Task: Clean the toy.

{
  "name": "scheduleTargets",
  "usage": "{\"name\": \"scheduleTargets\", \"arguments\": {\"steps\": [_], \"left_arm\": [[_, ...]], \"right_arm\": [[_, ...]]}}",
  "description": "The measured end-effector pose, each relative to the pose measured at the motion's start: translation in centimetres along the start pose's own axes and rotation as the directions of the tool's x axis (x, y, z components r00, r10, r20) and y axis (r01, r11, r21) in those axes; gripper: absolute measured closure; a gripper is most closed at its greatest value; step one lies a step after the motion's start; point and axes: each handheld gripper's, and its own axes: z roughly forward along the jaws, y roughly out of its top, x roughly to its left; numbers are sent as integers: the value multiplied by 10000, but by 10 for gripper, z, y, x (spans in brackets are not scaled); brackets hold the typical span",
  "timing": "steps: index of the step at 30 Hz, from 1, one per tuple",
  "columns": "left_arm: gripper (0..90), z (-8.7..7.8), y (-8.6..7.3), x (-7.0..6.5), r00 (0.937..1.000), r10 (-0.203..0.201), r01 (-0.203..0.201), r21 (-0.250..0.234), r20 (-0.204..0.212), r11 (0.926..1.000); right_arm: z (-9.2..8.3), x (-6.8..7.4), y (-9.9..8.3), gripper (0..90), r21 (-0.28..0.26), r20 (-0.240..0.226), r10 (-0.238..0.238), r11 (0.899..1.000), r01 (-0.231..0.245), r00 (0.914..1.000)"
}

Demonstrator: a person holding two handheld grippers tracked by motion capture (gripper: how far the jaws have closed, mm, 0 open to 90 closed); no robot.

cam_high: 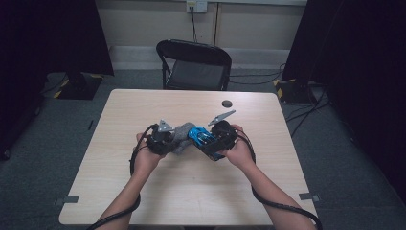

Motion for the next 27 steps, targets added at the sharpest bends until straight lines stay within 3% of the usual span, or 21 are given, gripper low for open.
{"name": "scheduleTargets", "arguments": {"steps": [16, 22, 27], "left_arm": [[773, 4, 2, -25, 9967, 499, -498, -36, 647, 9988], [774, 7, 0, -34, 9933, 540, -535, -72, 1022, 9985], [773, 10, 0, -46, 9887, 831, -834, -30, 1246, 9965]], "right_arm": [[7, -2, 0, 287, 88, 176, 138, 9999, -139, 9998], [7, -2, 2, 287, 69, 146, 213, 9997, -214, 9997], [9, -2, 5, 287, 71, 127, 192, 9998, -193, 9997]]}}
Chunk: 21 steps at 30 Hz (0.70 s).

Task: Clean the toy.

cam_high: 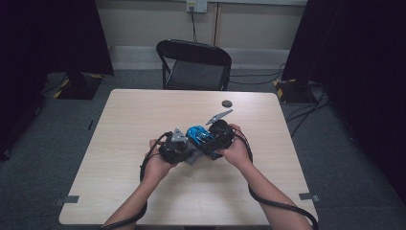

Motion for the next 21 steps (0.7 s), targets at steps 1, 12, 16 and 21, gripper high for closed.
{"name": "scheduleTargets", "arguments": {"steps": [1, 12, 16, 21], "left_arm": [[773, 1, 0, -2, 9999, 113, -113, 31, -6, 9999], [773, 11, 0, -26, 9965, 547, -557, 146, 627, 9983], [773, 14, -1, -36, 9930, 678, -699, 181, 969, 9974], [771, 17, -3, -41, 9900, 759, -795, 255, 1187, 9965]], "right_arm": [[0, 0, 0, 287, -1, 4, 35, 10000, -35, 10000], [3, -4, 1, 287, -125, 57, 279, 9995, -279, 9996], [3, -6, 2, 287, -119, 78, 409, 9991, -408, 9991], [2, -8, 2, 287, -152, 119, 489, 9987, -487, 9987]]}}
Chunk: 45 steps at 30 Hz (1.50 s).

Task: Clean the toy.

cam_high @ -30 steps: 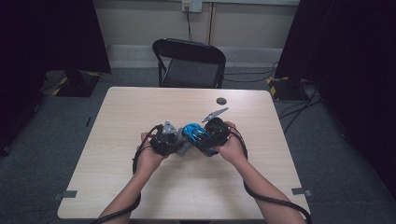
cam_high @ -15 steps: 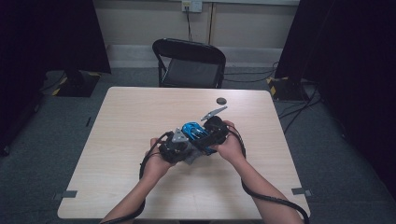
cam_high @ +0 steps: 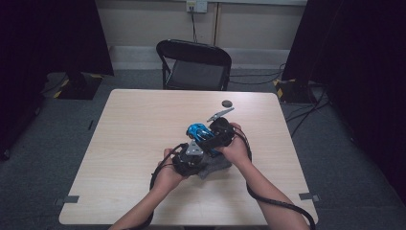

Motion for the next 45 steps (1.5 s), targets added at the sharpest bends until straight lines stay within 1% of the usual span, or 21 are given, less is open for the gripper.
{"name": "scheduleTargets", "arguments": {"steps": [3, 5, 7, 10, 11, 13, 14, 16, 17, 18, 20, 21, 23, 24, 25, 33, 36, 37, 38, 41, 45], "left_arm": [[769, -3, -2, 6, 9998, -22, 24, 93, -199, 10000], [770, -8, -4, 16, 9987, -194, 201, 132, -475, 9997], [770, -13, -7, 26, 9961, -435, 447, 144, -769, 9989], [769, -21, -12, 43, 9881, -863, 873, 22, -1275, 9962], [770, -24, -14, 48, 9850, -1051, 1051, -77, -1368, 9944], [769, -29, -16, 56, 9792, -1246, 1231, -189, -1604, 9922], [769, -31, -16, 59, 9771, -1295, 1280, -199, -1689, 9916], [769, -35, -15, 65, 9704, -1285, 1259, -257, -2045, 9917], [769, -36, -15, 68, 9684, -1405, 1366, -328, -2061, 9901], [769, -37, -14, 70, 9659, -1379, 1322, -402, -2191, 9904], [768, -39, -12, 71, 9647, -1341, 1264, -485, -2267, 9908], [768, -40, -12, 71, 9641, -1433, 1332, -598, -2236, 9893], [768, -40, -10, 70, 9662, -1343, 1231, -636, -2201, 9904], [768, -39, -9, 68, 9687, -1323, 1215, -635, -2100, 9906], [768, -39, -9, 66, 9706, -1180, 1092, -532, -2096, 9926], [768, -25, -6, 55, 9812, -946, 892, -393, -1681, 9952], [768, -20, -3, 47, 9866, -934, 886, -411, -1341, 9952], [768, -18, -2, 45, 9881, -817, 775, -369, -1299, 9963], [768, -16, -1, 42, 9895, -798, 755, -398, -1202, 9964], [768, -11, 1, 35, 9923, -795, 757, -429, -946, 9962], [768, -5, 2, 28, 9951, -648, 618, -411, -743, 9972]], "right_arm": [[-2, -1, -1, 287, 9, 34, -66, 10000, 66, 10000], [-4, -1, -2, 287, 28, 54, -107, 9999, 107, 9999], [-7, -1, -4, 287, -1, 37, -79, 10000, 79, 10000], [-10, 0, -5, 287, -92, -30, -115, 9999, 115, 9999], [-11, 0, -5, 287, -112, -48, -206, 9997, 206, 9998], [-11, 3, -7, 287, -72, -142, -222, 9997, 221, 9997], [-11, 5, -7, 287, -23, -175, -287, 9996, 286, 9994], [-11, 7, -8, 287, -8, -176, -371, 9993, 371, 9992], [-11, 9, -8, 287, -2, -211, -370, 9993, 370, 9991], [-11, 9, -8, 286, -1, -245, -402, 9992, 403, 9989], [-9, 11, -9, 287, 68, -229, -481, 9988, 482, 9986], [-8, 11, -9, 287, 97, -259, -485, 9988, 488, 9985], [-7, 12, -10, 287, 153, -260, -497, 9986, 501, 9984], [-6, 12, -11, 287, 160, -246, -473, 9987, 477, 9986], [-5, 12, -11, 287, 168, -205, -477, 9987, 481, 9987], [-3, 10, -11, 287, 259, -238, -438, 9987, 444, 9988], [-2, 8, -10, 287, 193, -242, -421, 9989, 425, 9988], [-2, 7, -9, 287, 183, -219, -362, 9992, 366, 9991], [-2, 6, -9, 287, 170, -251, -377, 9991, 382, 9990], [-3, 5, -7, 287, 145, -198, -363, 9992, 366, 9991], [-2, 2, -6, 287, 108, -132, -234, 9997, 236, 9996]]}}
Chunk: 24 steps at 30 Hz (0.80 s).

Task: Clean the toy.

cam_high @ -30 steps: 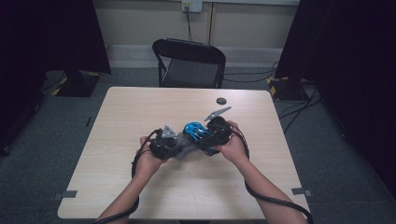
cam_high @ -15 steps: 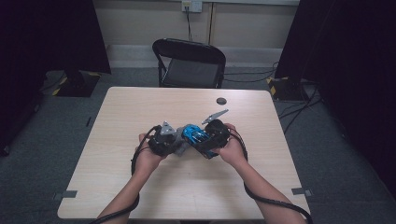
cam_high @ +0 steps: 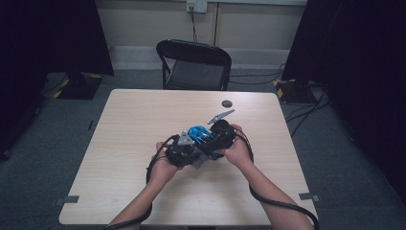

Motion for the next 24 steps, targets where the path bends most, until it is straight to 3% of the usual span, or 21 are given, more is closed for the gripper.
{"name": "scheduleTargets", "arguments": {"steps": [14, 24], "left_arm": [[767, 5, 3, -9, 9995, 83, -82, -22, 313, 10000], [767, 2, 3, -22, 9970, 393, -394, -3, 663, 9992]], "right_arm": [[0, -5, 3, 287, -7, 84, 179, 9998, -179, 9998], [-5, -6, 8, 287, -156, 85, 347, 9993, -346, 9994]]}}
